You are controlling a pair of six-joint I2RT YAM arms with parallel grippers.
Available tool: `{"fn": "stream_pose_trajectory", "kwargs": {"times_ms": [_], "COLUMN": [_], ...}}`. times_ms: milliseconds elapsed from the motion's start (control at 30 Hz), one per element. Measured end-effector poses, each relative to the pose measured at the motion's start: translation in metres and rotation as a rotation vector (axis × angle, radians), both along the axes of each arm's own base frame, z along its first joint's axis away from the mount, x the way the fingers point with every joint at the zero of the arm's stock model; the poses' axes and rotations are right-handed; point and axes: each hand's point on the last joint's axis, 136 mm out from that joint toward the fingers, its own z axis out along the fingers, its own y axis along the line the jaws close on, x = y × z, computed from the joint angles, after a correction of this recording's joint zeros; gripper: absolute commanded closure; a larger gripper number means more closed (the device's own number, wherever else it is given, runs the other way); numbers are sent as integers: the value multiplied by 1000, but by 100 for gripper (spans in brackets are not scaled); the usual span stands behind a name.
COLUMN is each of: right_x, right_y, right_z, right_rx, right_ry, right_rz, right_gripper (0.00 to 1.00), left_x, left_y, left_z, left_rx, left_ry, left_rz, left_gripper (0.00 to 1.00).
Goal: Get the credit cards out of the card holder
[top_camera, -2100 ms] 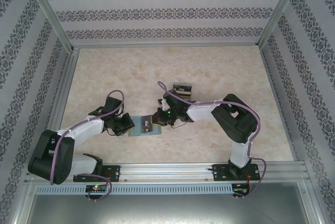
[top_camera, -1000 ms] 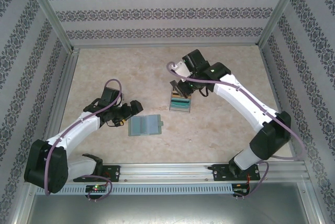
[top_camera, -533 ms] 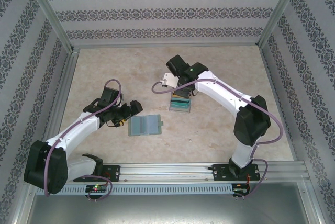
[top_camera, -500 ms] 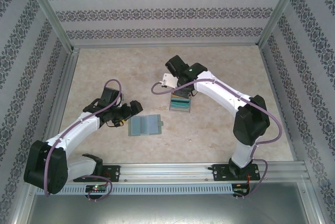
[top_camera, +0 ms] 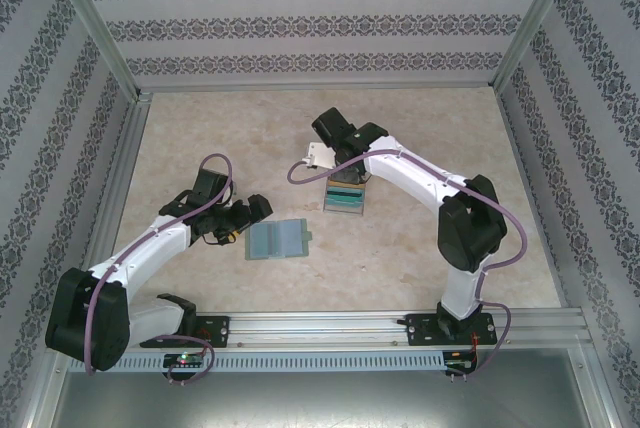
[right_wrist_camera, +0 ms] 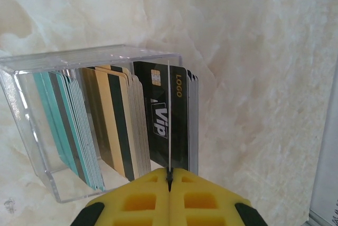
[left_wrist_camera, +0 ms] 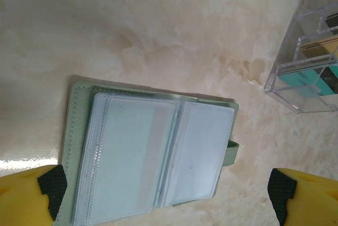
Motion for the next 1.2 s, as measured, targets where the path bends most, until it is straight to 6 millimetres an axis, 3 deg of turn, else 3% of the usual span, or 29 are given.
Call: {"fn": "stream_pose_trajectory", "kwargs": {"times_ms": [500, 667, 733, 867, 1200], "right_x": [-4, -1, 1, 10, 27], "right_y": [-17, -17, -18, -18, -24], "right_z": [-32, -34, -35, -41, -37], "right_rx": [-36, -28, -30, -35, -61], "right_ry": [51, 44, 43, 31, -37], "right_rz": [-31, -43, -52, -83, -135], "right_gripper": [100, 98, 94, 76, 72], "left_x": [-4, -6, -6, -5, -6], "left_y": [1, 2, 2, 2, 2], "left_z": [-2, -6, -5, -1, 0], "left_rx": [1, 3, 2, -2, -2], "left_ry": [3, 12, 9, -6, -9], "left_rz": [0, 0, 0, 1, 0], "left_gripper": [0, 0, 0, 0, 0]}}
